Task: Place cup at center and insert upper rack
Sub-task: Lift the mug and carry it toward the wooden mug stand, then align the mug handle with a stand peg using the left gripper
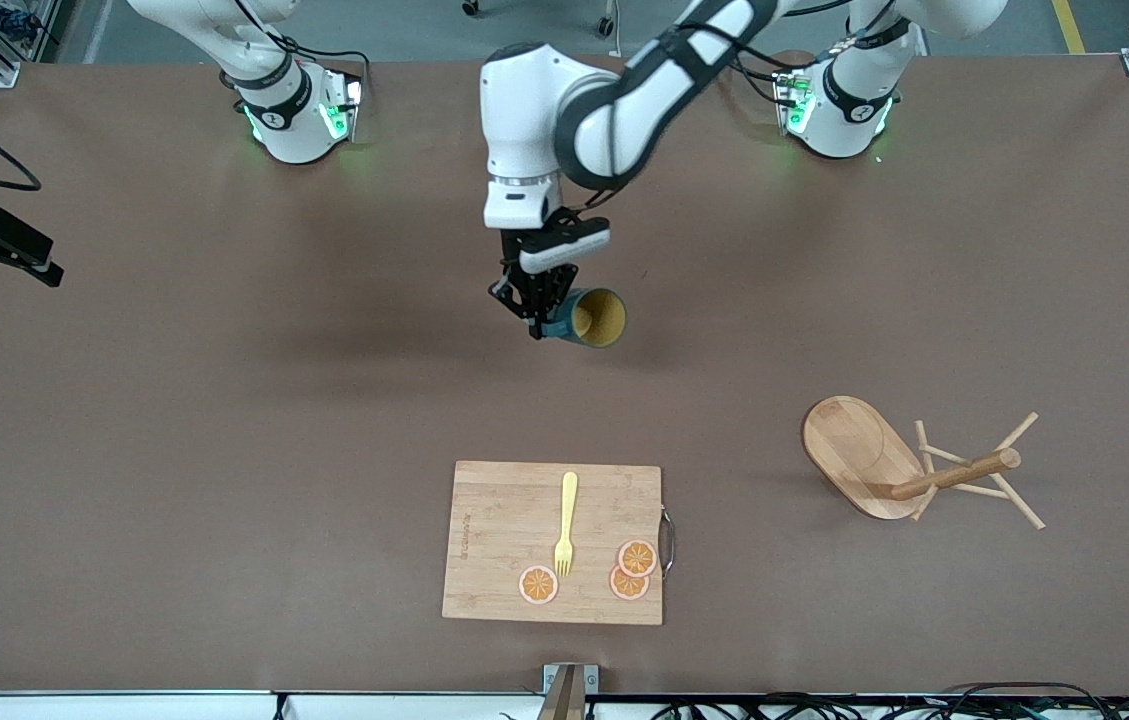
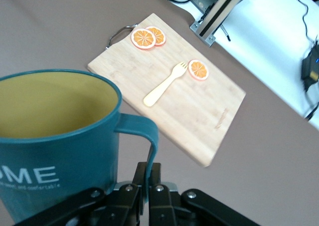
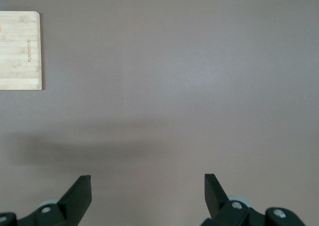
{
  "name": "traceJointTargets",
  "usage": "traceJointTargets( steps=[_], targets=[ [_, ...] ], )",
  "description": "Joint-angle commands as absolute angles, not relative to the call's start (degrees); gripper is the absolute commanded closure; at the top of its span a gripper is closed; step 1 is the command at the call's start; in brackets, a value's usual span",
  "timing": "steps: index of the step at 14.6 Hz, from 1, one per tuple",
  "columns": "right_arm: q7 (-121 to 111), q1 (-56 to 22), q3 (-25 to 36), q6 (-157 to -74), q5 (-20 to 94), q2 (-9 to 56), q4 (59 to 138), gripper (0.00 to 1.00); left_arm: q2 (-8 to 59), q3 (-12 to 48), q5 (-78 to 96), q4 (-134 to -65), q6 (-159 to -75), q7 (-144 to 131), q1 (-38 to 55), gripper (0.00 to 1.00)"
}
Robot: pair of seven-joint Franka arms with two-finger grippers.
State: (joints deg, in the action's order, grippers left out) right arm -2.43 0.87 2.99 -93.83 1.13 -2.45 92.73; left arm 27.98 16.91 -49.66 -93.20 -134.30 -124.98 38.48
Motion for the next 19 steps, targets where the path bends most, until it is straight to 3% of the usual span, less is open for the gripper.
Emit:
traceJointTargets(
  steps=[1, 5, 11, 13, 19],
  targets=[
    [-3.0, 1.5, 2.4, -94.7, 0.4, -4.6, 95.1, 0.00, 24.3, 17.5, -43.0, -94.7, -139.9, -123.2, 33.3, 1.00],
    [-2.9, 1.6, 2.4, -94.2, 0.4, -4.6, 95.1, 0.00, 22.0, 23.0, -29.4, -94.5, -143.7, -114.5, 22.0, 1.00],
    [-2.9, 1.7, 2.4, -93.9, 0.4, -5.0, 96.3, 0.00, 21.4, 42.2, -14.8, -94.5, -143.7, -100.2, -5.3, 1.00],
    [-2.9, 1.8, 2.5, -93.6, 0.4, -5.1, 96.2, 0.00, 21.6, 46.2, -10.9, -94.7, -143.6, -97.3, -12.1, 1.00],
    [-2.9, 1.4, 2.3, -94.0, 0.4, -5.6, 96.3, 0.00, 22.2, 49.1, 3.7, -94.8, -143.0, -90.2, -23.2, 1.00]
  ],
)
